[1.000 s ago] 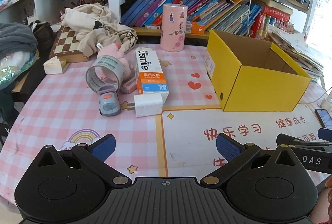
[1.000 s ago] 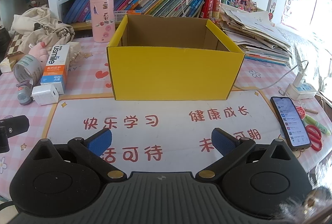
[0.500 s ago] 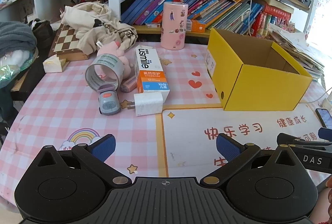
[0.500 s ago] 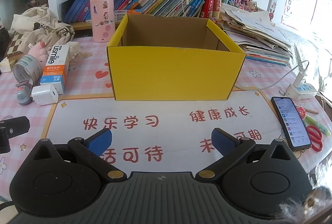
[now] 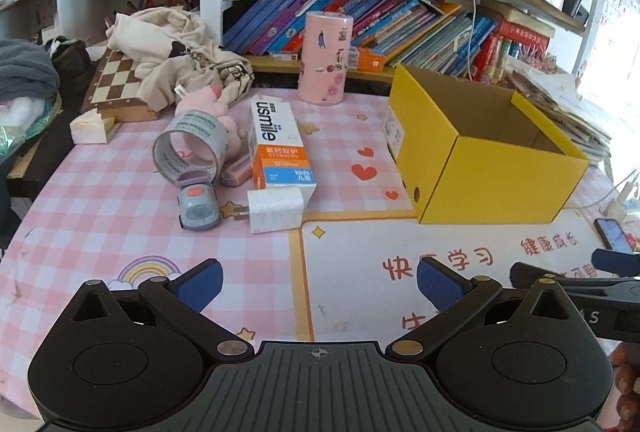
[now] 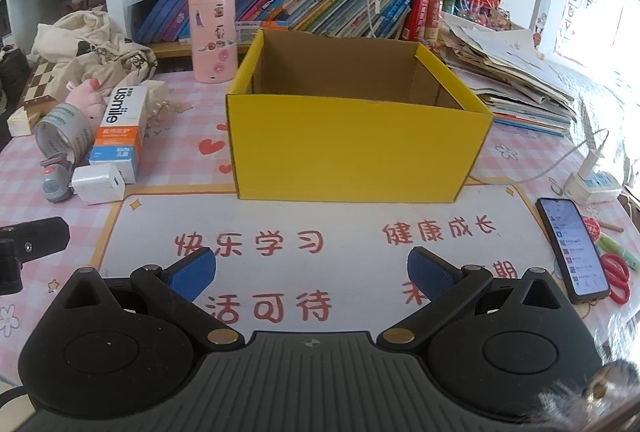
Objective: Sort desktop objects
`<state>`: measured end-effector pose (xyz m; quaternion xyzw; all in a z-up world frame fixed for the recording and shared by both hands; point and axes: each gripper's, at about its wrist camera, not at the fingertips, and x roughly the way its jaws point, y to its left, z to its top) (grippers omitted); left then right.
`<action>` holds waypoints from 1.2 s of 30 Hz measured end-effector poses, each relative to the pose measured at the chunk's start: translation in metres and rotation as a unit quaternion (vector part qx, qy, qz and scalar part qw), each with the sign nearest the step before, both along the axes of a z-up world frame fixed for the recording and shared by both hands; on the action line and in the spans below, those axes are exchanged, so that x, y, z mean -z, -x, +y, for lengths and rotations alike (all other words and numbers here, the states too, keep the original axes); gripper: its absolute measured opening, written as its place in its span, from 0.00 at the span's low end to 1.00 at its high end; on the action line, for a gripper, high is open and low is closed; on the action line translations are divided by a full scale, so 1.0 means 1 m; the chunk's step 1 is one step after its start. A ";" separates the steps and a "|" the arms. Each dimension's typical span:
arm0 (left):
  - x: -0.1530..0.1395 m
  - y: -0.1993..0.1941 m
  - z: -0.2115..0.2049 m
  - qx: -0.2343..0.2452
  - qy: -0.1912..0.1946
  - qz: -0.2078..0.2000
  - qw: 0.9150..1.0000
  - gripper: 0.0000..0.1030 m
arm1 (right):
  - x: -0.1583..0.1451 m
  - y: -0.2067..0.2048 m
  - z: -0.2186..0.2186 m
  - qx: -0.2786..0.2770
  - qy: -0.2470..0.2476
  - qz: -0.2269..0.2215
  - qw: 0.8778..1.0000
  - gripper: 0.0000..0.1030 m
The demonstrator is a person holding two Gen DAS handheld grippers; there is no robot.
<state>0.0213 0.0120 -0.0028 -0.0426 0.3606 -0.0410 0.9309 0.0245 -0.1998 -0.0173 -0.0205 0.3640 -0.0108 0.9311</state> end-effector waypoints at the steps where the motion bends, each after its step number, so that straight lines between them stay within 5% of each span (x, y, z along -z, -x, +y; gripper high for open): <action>1: 0.000 0.000 0.002 -0.002 0.002 -0.002 1.000 1.00 | 0.000 -0.001 0.002 -0.002 0.001 -0.001 1.000 1.00; 21: 0.006 -0.002 0.029 -0.041 0.032 0.021 0.998 1.00 | -0.007 -0.016 0.044 -0.108 0.004 -0.014 0.994 1.00; 32: 0.005 -0.009 0.061 -0.109 0.009 -0.001 0.994 1.00 | -0.001 -0.050 0.077 -0.177 -0.023 -0.011 0.984 1.00; 36: 0.008 -0.012 0.076 -0.127 0.029 -0.018 0.991 1.00 | 0.002 -0.065 0.093 -0.203 -0.030 -0.006 0.979 1.00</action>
